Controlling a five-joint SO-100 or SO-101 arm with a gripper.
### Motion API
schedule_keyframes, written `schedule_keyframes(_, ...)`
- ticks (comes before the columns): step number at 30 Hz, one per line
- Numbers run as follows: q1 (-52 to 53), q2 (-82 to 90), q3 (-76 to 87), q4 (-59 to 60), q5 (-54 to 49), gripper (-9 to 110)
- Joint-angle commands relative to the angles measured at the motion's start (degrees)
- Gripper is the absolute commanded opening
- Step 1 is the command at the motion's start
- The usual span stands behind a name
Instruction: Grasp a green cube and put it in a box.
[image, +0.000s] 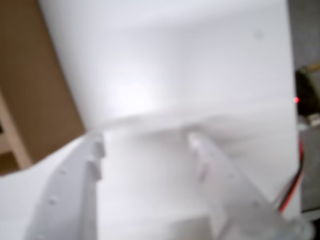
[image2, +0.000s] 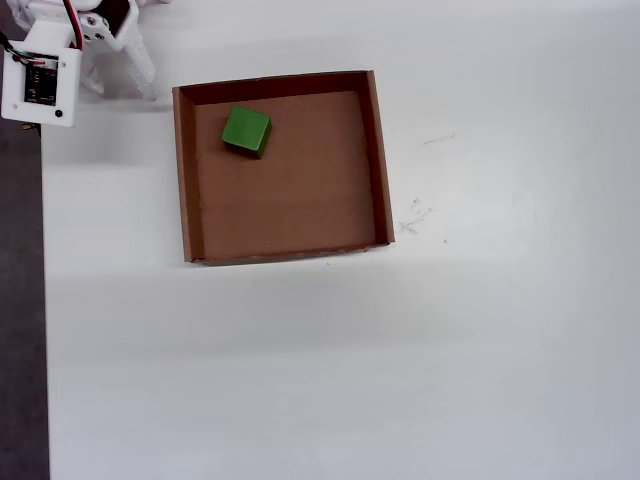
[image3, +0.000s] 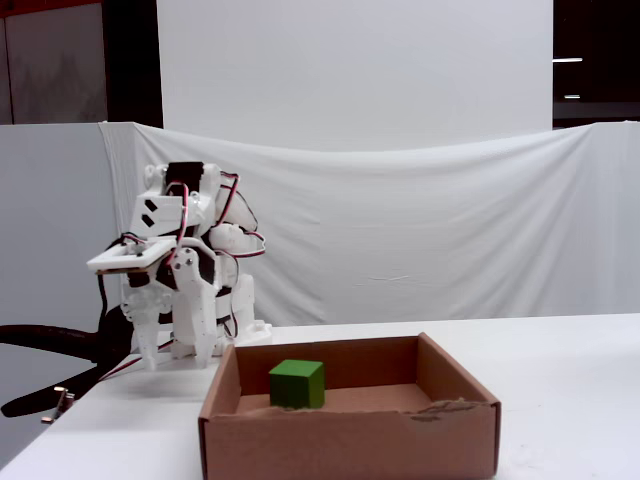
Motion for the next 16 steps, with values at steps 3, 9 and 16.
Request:
schedule_keyframes(3, 0.35, 0.35, -0.26, 0.44, 0.53, 24)
schedule_keyframes(9, 0.35, 0.35, -0.26, 0.53, 0.88, 24)
schedule_keyframes(16, 0.35, 0.35, -0.26, 0.62, 1.49, 24)
